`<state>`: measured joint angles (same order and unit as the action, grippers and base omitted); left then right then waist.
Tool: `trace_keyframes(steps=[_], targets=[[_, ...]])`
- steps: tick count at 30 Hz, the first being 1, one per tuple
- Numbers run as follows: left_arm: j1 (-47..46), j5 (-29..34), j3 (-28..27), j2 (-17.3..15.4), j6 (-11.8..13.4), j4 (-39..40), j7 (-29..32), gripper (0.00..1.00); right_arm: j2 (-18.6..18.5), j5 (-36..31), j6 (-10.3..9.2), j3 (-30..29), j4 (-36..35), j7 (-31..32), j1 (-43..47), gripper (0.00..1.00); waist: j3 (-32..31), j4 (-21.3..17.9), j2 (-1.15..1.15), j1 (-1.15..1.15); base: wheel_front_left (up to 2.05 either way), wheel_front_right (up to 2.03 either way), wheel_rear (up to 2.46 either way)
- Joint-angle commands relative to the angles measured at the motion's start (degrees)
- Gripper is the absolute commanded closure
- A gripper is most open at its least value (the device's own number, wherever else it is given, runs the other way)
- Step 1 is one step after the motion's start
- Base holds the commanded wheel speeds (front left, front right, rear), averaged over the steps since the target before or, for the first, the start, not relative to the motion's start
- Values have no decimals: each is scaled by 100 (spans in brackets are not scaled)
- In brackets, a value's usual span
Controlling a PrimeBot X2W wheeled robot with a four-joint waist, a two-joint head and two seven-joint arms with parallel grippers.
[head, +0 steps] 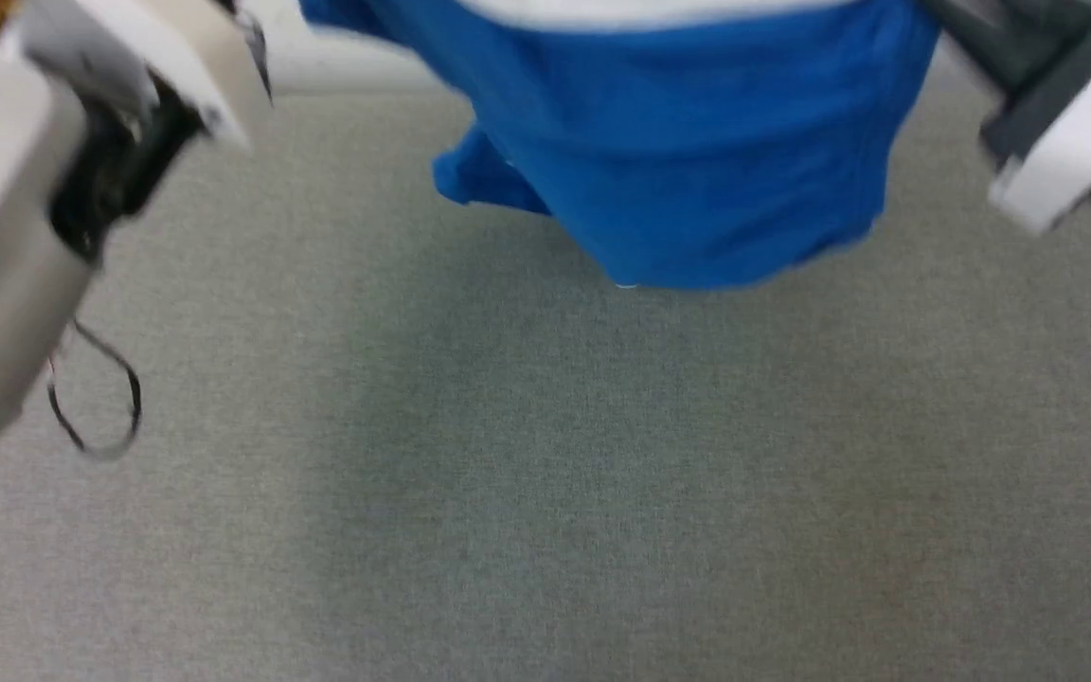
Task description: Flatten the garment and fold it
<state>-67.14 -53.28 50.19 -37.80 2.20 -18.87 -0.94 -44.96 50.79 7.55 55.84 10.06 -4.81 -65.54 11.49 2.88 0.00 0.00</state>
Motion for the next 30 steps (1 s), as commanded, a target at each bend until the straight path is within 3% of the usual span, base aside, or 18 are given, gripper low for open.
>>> trace_keyframes(steps=[1,11,18,23,30], targets=[[-351,69,-134,119,84,-121,-81,100,113,-61,-6,-109,144,39,-414,100,423,-85,0,0,0,0,0],[-2081,398,-615,534,182,-739,-506,100,281,-452,-6,-338,872,197,-2446,100,1596,-104,0,0,0,0,0],[-2833,440,-879,764,160,-1123,-879,100,317,-677,-6,-276,1285,89,-3422,100,2048,-125,0,0,0,0,0],[-2845,537,-832,763,77,-1349,-1049,100,365,-714,-6,-56,1440,-101,-3542,100,2168,-170,0,0,0,0,0],[-2069,597,-655,782,-11,-1549,-1271,100,455,-661,-6,501,1592,-393,-2840,100,1974,-213,0,0,0,0,0]])
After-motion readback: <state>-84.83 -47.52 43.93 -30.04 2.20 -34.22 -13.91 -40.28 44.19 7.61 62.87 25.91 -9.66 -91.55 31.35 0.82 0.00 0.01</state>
